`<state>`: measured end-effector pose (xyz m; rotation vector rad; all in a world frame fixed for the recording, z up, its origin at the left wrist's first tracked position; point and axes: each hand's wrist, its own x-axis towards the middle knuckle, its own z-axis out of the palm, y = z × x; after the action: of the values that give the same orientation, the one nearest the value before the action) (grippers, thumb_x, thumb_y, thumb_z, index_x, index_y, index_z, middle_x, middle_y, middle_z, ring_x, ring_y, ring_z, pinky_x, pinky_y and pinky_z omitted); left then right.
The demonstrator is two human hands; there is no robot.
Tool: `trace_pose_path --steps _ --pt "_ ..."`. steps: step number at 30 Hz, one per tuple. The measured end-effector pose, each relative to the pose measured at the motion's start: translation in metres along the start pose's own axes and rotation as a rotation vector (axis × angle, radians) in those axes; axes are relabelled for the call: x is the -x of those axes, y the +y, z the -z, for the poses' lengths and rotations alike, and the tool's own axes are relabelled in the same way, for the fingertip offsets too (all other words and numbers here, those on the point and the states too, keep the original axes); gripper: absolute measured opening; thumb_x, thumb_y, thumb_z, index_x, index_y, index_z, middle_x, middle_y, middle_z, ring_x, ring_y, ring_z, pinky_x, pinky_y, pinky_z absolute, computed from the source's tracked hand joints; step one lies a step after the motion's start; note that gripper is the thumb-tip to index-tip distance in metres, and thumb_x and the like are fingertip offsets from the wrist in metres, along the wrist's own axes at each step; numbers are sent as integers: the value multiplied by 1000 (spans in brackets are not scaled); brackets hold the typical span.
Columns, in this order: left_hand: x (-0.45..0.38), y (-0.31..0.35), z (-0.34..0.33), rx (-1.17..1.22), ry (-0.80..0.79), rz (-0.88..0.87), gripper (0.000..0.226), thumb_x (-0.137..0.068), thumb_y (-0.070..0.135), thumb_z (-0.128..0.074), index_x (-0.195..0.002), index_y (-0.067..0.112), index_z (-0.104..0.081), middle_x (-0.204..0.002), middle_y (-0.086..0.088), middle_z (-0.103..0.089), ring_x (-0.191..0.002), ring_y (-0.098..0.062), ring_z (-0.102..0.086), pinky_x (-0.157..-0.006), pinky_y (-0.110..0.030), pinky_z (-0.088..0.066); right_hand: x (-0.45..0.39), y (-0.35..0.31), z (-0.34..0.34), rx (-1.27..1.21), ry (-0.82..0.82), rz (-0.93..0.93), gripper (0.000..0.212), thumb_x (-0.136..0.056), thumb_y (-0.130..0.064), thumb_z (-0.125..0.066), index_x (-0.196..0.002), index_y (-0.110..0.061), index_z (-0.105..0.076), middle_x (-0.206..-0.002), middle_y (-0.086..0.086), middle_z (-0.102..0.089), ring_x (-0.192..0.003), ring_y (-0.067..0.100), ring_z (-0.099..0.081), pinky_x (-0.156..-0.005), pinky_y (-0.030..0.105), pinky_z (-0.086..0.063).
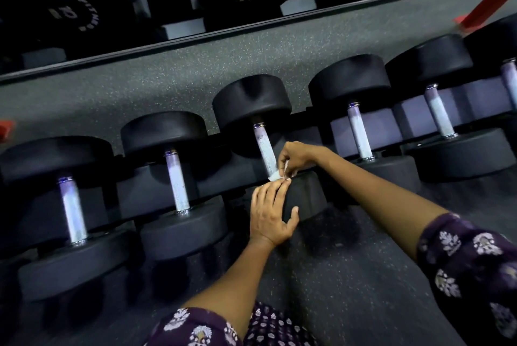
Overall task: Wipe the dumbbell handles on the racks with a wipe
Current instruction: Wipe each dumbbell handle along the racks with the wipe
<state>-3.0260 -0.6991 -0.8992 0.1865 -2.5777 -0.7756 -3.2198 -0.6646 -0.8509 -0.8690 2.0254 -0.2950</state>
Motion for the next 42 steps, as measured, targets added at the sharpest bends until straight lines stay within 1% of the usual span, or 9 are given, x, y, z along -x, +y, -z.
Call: trace_pose_path --steps 4,9,14,20,24,27,30,36,42 --pt "-1 -1 1 -1 -7 4 56 -82 37 -51 -132 12 -47 -124 -8 -58 -111 -23 -52 -97 -41 -40 -8 -4 -8 184 51 -72 19 -79 0 -53 -85 -3 -71 -80 13 -69 -68 11 -58 -56 20 -40" --pt "-1 -1 -1 -1 -9 2 57 -82 37 -51 -132 12 -47 -125 -7 -57 -112 -24 -52 -97 -41 -40 -12 3 1 -6 -67 -171 7 -80 4 -58 -80 6 -65 -46 -3 -56 -51 7 -53 -45 18 -41" --pt "1 -4 -3 -9 6 -5 57 -81 37 -51 -132 12 -47 -125 -8 -57 -112 -23 -51 -99 -40 -39 -14 -3 -3 -175 -30 -276 33 -81 10 -55 -52 -5 -49 -26 -5 -43 -25 3 -42 -30 11 -32" --pt "0 -4 -4 -8 10 -10 57 -81 37 -51 -132 11 -47 -124 -9 -60 -113 -22 -50 -100 -39 -37 -27 11 -7 -577 -132 -405 27 -93 8 -42 -69 -3 -48 -58 7 -53 -56 8 -51 -41 12 -44" --pt "-1 -5 -3 -7 31 -22 56 -82 36 -50 -132 12 -47 -125 -9 -60 -114 -22 -51 -100 -39 -38 -34 2 2 -1066 180 -377 24 -89 8 -48 -69 -6 -50 -68 6 -47 -44 5 -53 -40 12 -45" --pt "0 -7 -5 -1 45 -28 55 -83 36 -50 -132 12 -48 -125 -9 -60 -113 -23 -52 -99 -40 -38 -34 -7 -9 -974 388 -341 28 -81 12 -54 -61 -7 -49 -56 6 -45 -37 8 -45 -36 17 -39" --pt "2 -7 -7 -3 61 -35 55 -83 37 -50 -131 12 -48 -124 -9 -60 -112 -24 -52 -99 -40 -38 -12 5 -17 -898 282 -299 30 -79 17 -50 -55 -1 -49 -37 4 -42 -38 14 -43 -37 16 -41" --pt "-1 -6 -7 -32 28 -1 50 -81 39 -49 -125 13 -51 -116 -8 -62 -104 -24 -52 -96 -40 -37 34 19 -17 -861 480 -209 24 -83 6 -57 -67 -11 -59 -64 8 -53 -58 12 -50 -53 23 -47" --pt "-41 26 6 149 -37 418 47 -85 50 -44 -98 10 -64 -99 -9 -67 -94 -33 -62 -84 -41 -43 84 20 -15 -1042 655 -159 24 -87 10 -48 -73 -9 -54 -64 9 -51 -46 6 -56 -41 18 -47"
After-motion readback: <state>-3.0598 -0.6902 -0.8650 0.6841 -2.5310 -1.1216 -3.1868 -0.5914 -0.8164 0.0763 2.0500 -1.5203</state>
